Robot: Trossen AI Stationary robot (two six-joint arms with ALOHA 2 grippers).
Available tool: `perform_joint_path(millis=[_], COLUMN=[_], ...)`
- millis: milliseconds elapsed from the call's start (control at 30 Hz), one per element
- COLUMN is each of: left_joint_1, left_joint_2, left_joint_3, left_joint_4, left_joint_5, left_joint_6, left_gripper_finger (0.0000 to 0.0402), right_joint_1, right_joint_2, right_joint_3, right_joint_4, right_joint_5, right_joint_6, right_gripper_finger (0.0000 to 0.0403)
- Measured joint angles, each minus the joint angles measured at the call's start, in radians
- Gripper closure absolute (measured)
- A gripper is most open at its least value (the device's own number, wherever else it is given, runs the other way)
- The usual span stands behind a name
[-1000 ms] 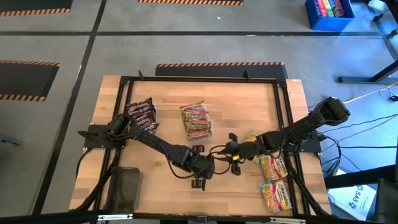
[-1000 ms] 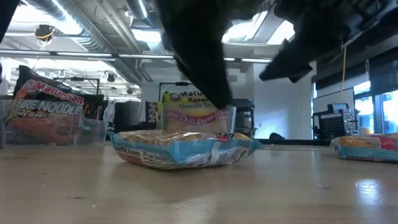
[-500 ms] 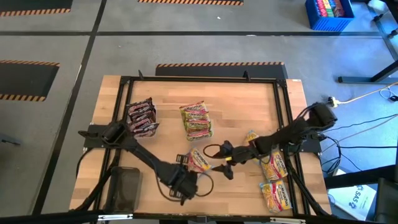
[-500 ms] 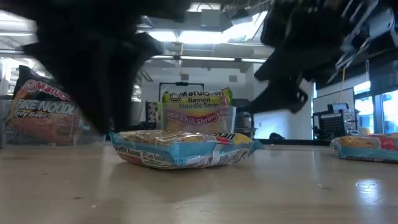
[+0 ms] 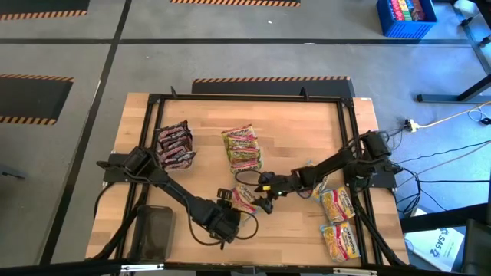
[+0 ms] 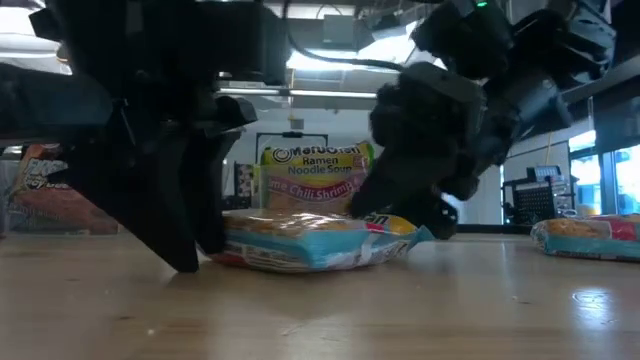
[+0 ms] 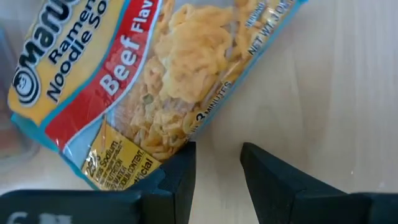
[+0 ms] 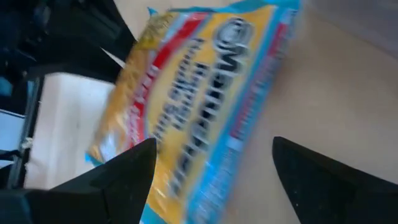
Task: Sort Maruchan noodles
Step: Put the blue noodle pack into the black bin
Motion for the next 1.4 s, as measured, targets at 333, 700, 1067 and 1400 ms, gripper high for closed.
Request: perform_joint_path(millis=[333, 700, 1067, 1400], left_joint_1=[0.003, -0.007, -0.015, -0.018], left_joint_2=[0.004, 0.005, 0.007, 0.014], left_joint_3=[-0.002, -0.003, 0.005, 0.032], left_joint_4=[0.03, 0.026, 0.025, 0.019], left_joint_5=[0.012, 0.01, -0.048, -0.135], left_joint_6=[0.023, 0.009, 0.025, 0.028], left_gripper_finger=[0.0272, 0.0272, 0.0272, 0.0271], right_joint_1=[0.0, 0.001, 0.021, 0.031], right_joint_2=[0.079, 0.081, 0.061, 0.063], right_joint_3=[0.107, 0.109, 0.125, 0.124], right_joint_4=[-0.009, 0.062, 0.176, 0.114], right_joint_5=[-0.069, -0.074, -0.075, 0.002], right_joint_6=[-0.046, -0.132, -0.128, -0.133], right_gripper_finger=[0.0084, 0.0084, 0.0084, 0.0135])
